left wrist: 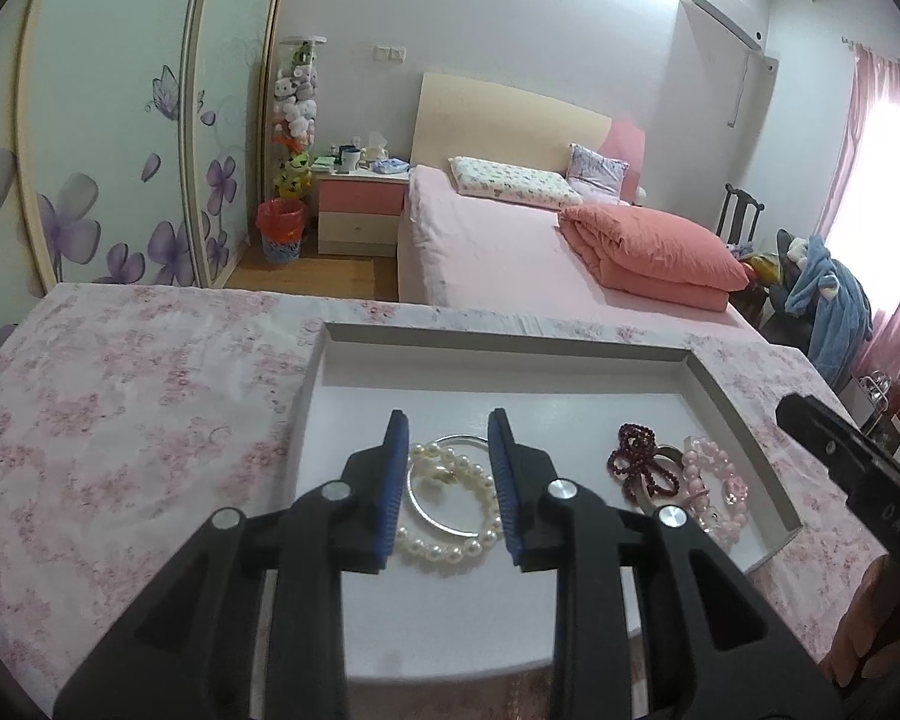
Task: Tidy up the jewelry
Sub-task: 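Open both grippers to drop the pink bracelet and pearl in the tray, then grasp the black bead bracelet with the right gripper while the left gripper grasps the pink pearl bracelet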
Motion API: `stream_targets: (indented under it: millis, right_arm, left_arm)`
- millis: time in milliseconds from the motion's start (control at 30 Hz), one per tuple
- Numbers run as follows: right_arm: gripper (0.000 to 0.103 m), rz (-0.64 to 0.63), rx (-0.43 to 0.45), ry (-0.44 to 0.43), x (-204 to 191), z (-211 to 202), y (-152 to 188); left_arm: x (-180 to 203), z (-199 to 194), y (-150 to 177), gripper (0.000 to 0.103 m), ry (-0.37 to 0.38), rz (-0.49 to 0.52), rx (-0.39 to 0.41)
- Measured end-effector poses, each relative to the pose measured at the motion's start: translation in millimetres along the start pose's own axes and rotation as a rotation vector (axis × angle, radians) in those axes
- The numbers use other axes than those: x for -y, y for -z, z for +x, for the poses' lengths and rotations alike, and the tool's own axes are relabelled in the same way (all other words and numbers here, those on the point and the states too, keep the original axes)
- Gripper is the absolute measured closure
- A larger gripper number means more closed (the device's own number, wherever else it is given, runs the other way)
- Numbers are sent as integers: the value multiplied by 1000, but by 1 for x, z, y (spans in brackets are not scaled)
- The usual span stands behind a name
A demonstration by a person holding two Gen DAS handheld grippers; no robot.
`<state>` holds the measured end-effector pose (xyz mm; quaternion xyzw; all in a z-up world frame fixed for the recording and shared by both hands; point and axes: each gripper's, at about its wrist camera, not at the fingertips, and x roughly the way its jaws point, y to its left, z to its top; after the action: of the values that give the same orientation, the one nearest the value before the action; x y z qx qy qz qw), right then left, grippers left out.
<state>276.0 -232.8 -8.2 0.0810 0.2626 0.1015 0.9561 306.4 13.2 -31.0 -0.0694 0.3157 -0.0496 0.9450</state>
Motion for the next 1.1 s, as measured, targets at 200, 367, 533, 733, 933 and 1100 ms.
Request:
stream_targets:
  millis: [200,367,533,733,933,1100]
  right_arm:
    - [61,-38,-33,-29,-8,-21,14]
    - [61,-95,-127,-81,-16,-34,39]
    - [67,-187,-291,-154,-29,-37,79]
    - [70,-268,-378,-157,-47,-37,110]
    - [70,-307,-409,-143,-56,-33,120]
    - [91,-342,-407,-129,-58,-33,123]
  left_arm:
    - [-5,-33,10,70,-12,3,14]
    - [-10,-62,31,65,-30,18,5]
    - [-18,-85,58,59,-58,44,-9]
    - [-25,-93,82,59,-73,48,-50]
    - [-25,-94,89,59,-67,40,-62]
    - [-16,-90,89,59,-50,52,-79]
